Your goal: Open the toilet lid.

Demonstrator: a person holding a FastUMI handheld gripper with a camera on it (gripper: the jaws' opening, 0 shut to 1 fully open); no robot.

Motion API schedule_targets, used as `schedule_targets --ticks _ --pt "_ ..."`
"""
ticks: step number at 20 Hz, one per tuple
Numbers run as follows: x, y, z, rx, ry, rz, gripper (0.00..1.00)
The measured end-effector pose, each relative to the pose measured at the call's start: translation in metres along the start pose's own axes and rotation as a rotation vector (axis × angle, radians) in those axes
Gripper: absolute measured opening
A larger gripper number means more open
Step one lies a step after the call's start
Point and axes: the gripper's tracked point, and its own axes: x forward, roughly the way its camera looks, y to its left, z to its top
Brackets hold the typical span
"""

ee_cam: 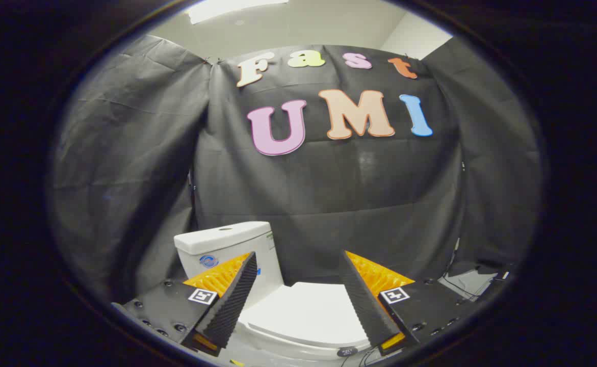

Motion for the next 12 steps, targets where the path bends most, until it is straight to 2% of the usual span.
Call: schedule_targets --ticks 7,12 --pt "-0.007 -0.024 -0.002 0.049 -0.058 -0.172 0.97" --pt "-0.001 -0.027 -0.016 0.058 -0.019 -0.222 0.94"
